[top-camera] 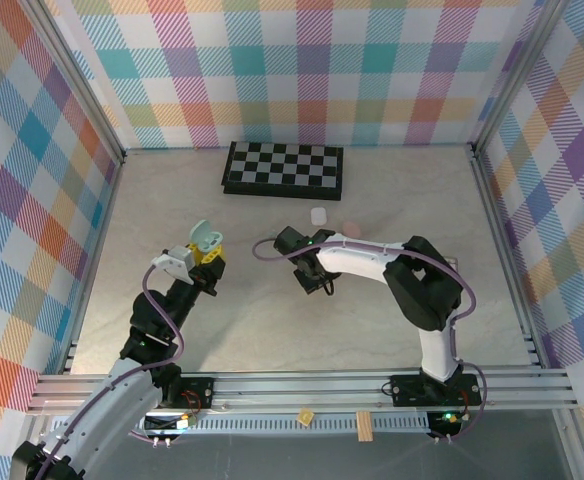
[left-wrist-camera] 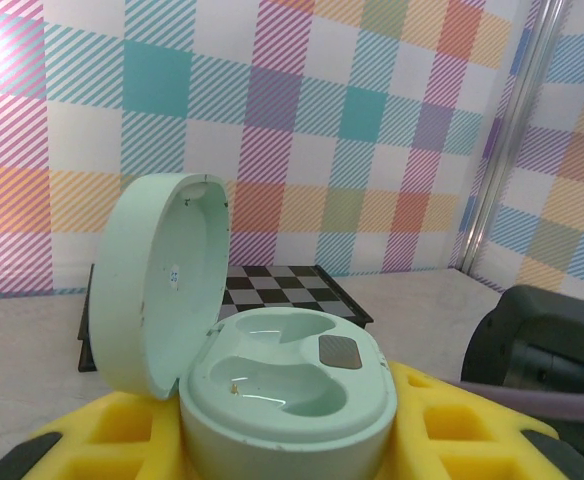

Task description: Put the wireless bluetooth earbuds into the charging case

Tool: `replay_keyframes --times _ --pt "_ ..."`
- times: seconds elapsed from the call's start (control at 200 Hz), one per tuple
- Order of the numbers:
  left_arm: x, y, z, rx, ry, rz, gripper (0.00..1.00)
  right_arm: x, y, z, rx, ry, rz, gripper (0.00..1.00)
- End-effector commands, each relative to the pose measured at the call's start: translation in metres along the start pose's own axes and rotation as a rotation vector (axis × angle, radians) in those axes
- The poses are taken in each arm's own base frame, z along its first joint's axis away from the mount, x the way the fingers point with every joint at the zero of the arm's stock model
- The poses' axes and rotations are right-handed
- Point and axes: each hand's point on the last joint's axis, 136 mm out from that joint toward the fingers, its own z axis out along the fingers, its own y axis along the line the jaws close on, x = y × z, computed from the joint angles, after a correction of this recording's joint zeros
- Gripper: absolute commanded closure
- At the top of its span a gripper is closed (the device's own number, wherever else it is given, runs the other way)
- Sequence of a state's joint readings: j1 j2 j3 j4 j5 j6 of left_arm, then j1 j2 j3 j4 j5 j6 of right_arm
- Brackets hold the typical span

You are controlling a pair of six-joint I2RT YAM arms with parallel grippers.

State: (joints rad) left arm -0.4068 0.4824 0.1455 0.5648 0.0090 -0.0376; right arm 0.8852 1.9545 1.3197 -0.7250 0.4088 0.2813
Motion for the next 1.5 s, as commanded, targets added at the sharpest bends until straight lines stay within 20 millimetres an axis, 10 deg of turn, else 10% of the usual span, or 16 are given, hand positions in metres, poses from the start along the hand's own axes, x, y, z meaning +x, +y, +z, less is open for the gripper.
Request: replay_keyframes --times 0.0,1.12,1.495 --pt "-0.012 0.002 0.000 -0.010 -0.032 -0.018 0.72 0.003 -0.004 0.000 0.047 0.026 -0.008 0.52" --pt "-0.013 -0.009 0.005 0.053 -0.026 -0.028 0.72 0.007 -0.024 0.011 0.202 0.102 -0.086 0.77" --pt "-0.008 -0.023 0.009 0.136 0.014 0.003 0.71 -0.002 -0.016 -0.010 0.009 0.033 0.043 0.81"
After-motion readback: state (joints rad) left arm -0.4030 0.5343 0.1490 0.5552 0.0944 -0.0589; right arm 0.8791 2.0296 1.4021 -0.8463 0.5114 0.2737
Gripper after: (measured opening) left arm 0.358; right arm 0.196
